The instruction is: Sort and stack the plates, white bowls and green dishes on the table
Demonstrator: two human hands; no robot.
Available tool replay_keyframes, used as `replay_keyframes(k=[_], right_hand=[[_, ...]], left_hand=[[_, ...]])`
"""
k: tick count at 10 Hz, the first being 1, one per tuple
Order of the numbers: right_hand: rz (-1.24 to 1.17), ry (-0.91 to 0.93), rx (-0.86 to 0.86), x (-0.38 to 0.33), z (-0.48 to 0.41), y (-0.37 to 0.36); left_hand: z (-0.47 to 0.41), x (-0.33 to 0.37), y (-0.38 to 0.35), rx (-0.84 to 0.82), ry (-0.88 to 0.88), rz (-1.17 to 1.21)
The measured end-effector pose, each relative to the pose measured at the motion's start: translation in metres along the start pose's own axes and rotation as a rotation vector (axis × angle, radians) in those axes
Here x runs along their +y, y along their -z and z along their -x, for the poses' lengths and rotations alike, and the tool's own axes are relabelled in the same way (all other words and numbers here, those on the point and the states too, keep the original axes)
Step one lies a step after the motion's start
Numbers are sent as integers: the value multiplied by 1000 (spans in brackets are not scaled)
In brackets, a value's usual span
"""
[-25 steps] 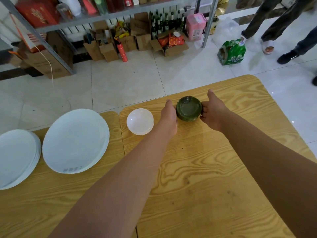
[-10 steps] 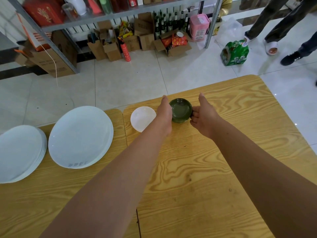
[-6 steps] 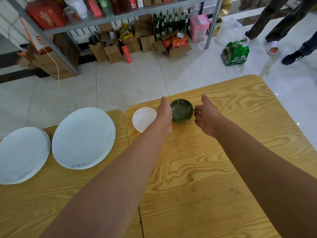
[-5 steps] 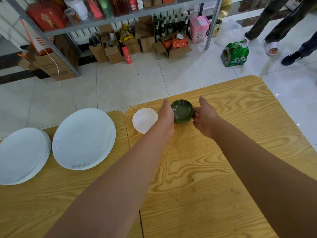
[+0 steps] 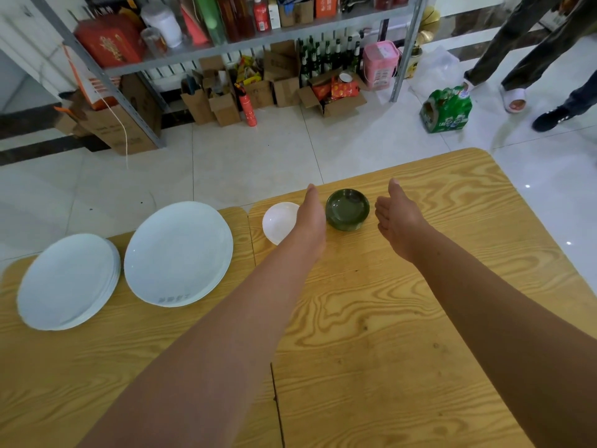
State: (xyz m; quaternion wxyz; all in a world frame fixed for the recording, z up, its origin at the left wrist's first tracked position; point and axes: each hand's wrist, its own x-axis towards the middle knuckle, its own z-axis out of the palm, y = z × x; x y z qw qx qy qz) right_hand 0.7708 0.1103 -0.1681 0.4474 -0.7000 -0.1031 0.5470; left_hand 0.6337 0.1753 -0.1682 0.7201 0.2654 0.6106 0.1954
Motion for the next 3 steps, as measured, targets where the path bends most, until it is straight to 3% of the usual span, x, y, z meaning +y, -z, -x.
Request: replay_keyframes(k=[3], right_hand=[[-136,291,-84,-13,100,-23]], left_hand=[[89,16,38,-74,-168,-5]])
